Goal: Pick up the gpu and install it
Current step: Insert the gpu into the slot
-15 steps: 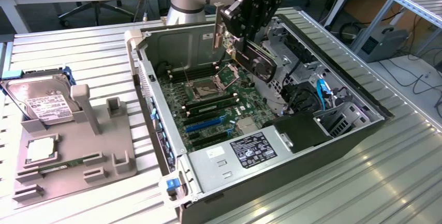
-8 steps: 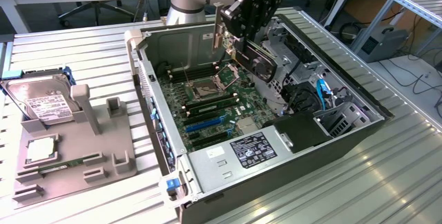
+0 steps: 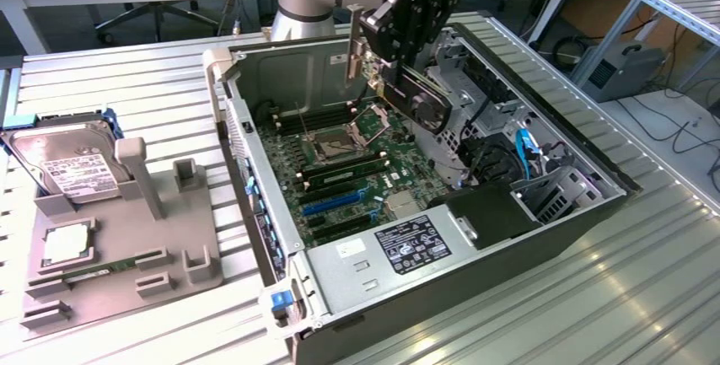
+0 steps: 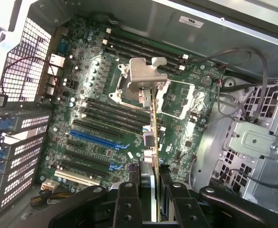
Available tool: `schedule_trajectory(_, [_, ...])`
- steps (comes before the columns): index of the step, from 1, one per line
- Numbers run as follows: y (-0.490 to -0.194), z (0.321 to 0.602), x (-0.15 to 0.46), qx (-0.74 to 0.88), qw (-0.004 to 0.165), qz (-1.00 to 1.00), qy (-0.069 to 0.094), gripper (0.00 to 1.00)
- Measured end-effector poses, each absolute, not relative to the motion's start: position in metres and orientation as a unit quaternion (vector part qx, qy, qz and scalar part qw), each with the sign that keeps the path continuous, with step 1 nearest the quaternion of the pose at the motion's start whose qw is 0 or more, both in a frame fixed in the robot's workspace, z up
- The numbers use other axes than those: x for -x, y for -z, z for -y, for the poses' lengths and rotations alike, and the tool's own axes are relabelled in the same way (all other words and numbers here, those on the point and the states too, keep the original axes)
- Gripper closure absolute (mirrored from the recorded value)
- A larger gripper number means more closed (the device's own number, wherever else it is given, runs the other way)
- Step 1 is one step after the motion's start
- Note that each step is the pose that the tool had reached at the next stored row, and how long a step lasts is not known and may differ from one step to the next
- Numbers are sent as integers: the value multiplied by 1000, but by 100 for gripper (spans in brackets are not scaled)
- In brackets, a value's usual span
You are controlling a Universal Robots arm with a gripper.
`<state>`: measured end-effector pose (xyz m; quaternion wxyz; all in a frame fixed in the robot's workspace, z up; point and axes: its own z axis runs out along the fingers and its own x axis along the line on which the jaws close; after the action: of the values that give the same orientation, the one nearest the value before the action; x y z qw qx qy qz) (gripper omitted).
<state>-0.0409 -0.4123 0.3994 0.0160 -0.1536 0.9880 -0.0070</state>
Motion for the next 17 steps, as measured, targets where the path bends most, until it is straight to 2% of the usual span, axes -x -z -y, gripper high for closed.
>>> schedule_trajectory(17, [-399,412,41,168,16,-986,7,73])
